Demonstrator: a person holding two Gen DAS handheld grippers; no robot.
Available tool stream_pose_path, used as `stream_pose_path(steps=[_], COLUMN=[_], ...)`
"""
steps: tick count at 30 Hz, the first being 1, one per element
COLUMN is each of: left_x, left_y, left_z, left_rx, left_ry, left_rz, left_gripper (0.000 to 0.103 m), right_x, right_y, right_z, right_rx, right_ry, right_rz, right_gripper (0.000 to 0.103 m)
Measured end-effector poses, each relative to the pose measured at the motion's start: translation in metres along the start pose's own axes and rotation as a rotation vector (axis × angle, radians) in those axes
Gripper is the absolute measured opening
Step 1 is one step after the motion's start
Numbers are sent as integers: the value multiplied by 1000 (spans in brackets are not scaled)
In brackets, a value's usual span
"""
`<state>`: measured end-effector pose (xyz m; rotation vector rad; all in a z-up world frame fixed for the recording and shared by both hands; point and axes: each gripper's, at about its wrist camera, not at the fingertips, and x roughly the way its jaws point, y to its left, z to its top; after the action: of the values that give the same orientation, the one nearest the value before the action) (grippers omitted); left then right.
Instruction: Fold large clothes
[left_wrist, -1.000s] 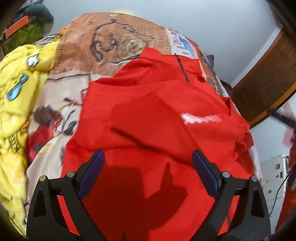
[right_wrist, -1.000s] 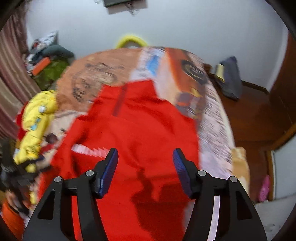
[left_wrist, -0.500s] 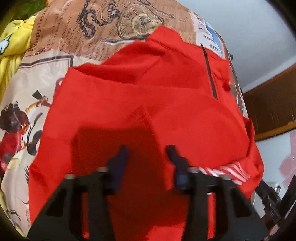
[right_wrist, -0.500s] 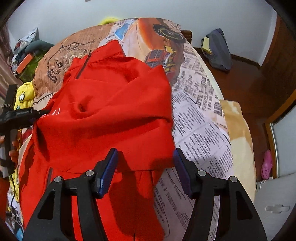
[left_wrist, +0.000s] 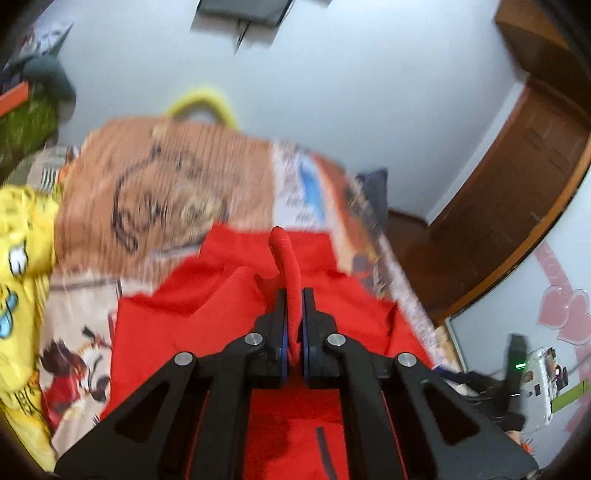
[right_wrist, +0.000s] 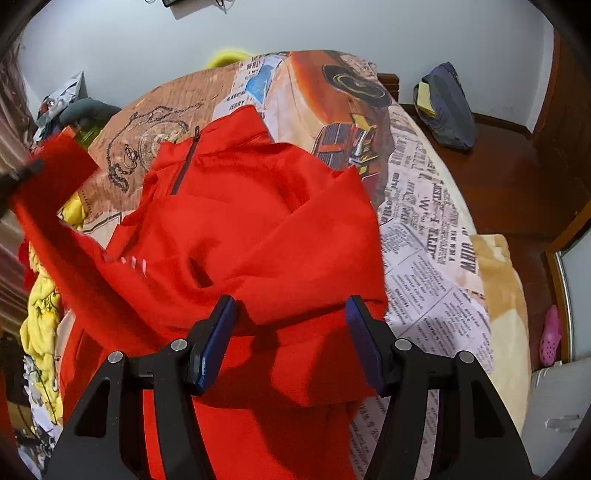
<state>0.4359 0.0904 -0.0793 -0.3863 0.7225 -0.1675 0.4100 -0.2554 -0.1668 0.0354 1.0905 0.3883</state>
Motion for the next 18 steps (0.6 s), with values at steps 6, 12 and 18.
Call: stream_pose_path(steps=[6,12,18], left_x=[-43,-16,6], left_y=[16,76,148], left_z=[-21,-88,-152], left_rx=[69,60,-78], left_ry=[-124,50,225], left_rz=[54,198,288], left_gripper=[4,4,4], right_x=[16,27,31], right_y=[6,15,32], right_z=[-11,-24,-35], right_rx=[-18,-80,-186], right_ry=[60,80,76], right_rz=[3,-62,-140], right_gripper=[58,59,68])
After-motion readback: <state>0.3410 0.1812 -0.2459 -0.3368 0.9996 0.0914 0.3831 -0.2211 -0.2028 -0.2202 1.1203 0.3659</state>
